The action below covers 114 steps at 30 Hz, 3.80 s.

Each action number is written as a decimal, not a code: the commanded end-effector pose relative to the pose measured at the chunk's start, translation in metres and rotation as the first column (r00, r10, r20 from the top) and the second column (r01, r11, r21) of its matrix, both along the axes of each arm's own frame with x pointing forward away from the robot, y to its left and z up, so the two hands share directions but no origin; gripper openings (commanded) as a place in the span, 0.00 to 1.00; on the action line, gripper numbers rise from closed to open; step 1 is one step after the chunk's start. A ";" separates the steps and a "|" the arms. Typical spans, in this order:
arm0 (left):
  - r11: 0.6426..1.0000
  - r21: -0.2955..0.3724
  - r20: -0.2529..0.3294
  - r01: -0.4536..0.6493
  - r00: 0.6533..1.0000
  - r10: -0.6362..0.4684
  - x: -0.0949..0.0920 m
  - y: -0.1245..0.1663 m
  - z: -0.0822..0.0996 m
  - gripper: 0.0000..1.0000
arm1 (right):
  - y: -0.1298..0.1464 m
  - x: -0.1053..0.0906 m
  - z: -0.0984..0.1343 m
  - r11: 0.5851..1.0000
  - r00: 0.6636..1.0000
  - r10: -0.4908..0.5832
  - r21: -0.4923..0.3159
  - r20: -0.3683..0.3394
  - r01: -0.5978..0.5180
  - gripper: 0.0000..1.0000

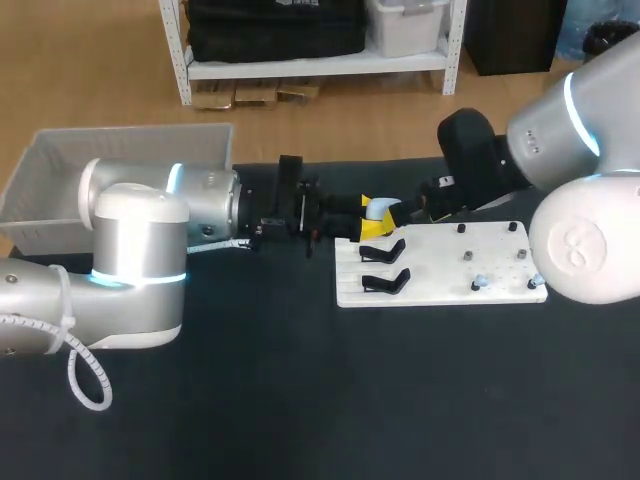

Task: Pick up each earbud case from the left stands, insert the matching earbuds, close the lid, and place the case in the box.

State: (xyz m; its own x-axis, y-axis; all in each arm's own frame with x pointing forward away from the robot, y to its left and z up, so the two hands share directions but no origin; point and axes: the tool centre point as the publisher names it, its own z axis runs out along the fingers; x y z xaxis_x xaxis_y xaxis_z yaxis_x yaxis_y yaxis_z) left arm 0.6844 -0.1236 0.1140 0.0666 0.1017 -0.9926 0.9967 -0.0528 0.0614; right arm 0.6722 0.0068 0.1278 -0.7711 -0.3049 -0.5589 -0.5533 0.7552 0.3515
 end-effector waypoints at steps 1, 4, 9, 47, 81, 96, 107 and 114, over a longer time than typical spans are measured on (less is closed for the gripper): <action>1.000 -0.005 0.003 0.001 1.000 -0.001 0.001 0.000 -0.002 0.00 | 0.000 0.002 0.000 1.000 1.000 -0.008 -0.007 -0.001 0.008 1.00; 1.000 -0.005 0.003 0.001 1.000 -0.001 0.001 0.000 -0.002 0.00 | -0.001 0.004 -0.001 1.000 1.000 -0.014 -0.010 -0.001 0.013 1.00; 1.000 -0.005 0.003 0.001 1.000 -0.001 0.001 0.000 -0.002 0.00 | -0.004 0.005 -0.002 1.000 1.000 -0.023 -0.016 -0.002 0.023 1.00; 1.000 -0.005 0.003 0.001 1.000 -0.001 0.001 0.000 -0.002 0.00 | -0.078 0.006 0.034 0.965 0.995 -0.083 -0.245 0.054 0.094 1.00; 1.000 -0.005 0.003 0.001 1.000 -0.001 0.001 0.000 -0.002 0.00 | -0.166 -0.050 -0.058 0.873 0.961 -0.201 -0.479 -0.191 0.088 0.58; 1.000 -0.005 0.003 0.001 1.000 -0.001 0.001 0.000 -0.002 0.00 | -0.178 -0.040 -0.084 0.842 0.958 -0.203 -0.535 -0.204 0.064 0.76; 1.000 -0.005 0.003 0.001 1.000 -0.001 0.001 0.000 -0.002 0.00 | -0.184 -0.038 -0.093 0.843 0.961 -0.211 -0.531 -0.182 0.084 0.57; 1.000 -0.005 0.003 0.001 1.000 -0.001 0.001 0.000 -0.002 0.00 | -0.184 -0.036 -0.096 0.843 0.962 -0.209 -0.530 -0.173 0.088 0.47</action>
State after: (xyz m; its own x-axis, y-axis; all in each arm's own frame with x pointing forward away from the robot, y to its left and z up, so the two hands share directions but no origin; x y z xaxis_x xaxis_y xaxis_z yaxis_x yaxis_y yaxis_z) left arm 0.6849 -0.1234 0.1138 0.0664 0.1013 -0.9926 0.9967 -0.0542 0.0611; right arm 0.6383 -0.1770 0.0344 -0.9132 -0.3747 -0.1599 -0.3786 0.9255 -0.0069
